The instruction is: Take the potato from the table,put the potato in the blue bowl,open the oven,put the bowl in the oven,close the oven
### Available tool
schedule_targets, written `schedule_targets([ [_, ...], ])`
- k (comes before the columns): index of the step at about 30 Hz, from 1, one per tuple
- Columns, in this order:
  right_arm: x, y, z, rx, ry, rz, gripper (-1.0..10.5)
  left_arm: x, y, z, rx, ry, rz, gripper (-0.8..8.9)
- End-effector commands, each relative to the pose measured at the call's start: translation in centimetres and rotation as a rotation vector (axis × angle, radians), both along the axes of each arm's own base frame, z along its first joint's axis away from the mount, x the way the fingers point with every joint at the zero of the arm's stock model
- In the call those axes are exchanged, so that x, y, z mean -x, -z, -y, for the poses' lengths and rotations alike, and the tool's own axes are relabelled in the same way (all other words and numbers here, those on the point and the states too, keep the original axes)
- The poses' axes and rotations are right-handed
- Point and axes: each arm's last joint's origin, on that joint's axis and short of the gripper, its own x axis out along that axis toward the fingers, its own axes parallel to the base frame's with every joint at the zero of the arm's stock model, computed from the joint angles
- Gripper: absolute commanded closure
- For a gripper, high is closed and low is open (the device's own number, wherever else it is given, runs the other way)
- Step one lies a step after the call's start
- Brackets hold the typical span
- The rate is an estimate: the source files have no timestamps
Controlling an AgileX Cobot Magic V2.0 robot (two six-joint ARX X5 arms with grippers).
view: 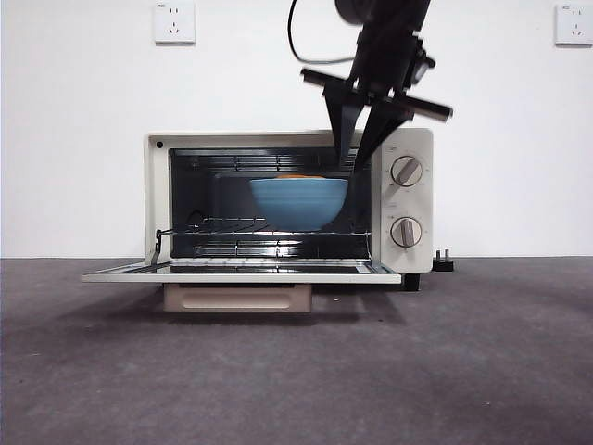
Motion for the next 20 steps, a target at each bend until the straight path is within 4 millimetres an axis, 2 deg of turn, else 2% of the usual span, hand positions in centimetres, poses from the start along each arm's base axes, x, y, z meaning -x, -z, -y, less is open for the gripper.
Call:
schedule_targets([
  [1,1.0,-2.3,0.4,0.013,-0.059,0.079,8.5,0.0,0.0,0.0,-0.008,0.006,0.005,8.19],
  [5,2.5,-5.0,1.2,0.024,-0.134,0.161,8.5,-0.1,0.1,0.0,-0.009,0.005,0.001,8.19],
  [8,4.5,-7.3,1.8,0.055,-0.221,0.231,8.5,-0.5,0.1,0.2,-0.008,0.003,-0.002,8.19],
  [15,11.7,-13.6,3.3,0.248,-0.441,0.458,8.6,-2.9,0.6,1.4,-0.006,-0.001,-0.021,8.2],
  [18,14.9,-16.1,4.4,0.267,-0.521,0.559,9.5,-4.6,1.0,1.8,0.016,0.006,-0.051,8.2],
  [20,16.8,-17.3,5.3,0.279,-0.558,0.613,9.5,-5.9,1.5,1.9,0.054,0.013,-0.088,8.2],
])
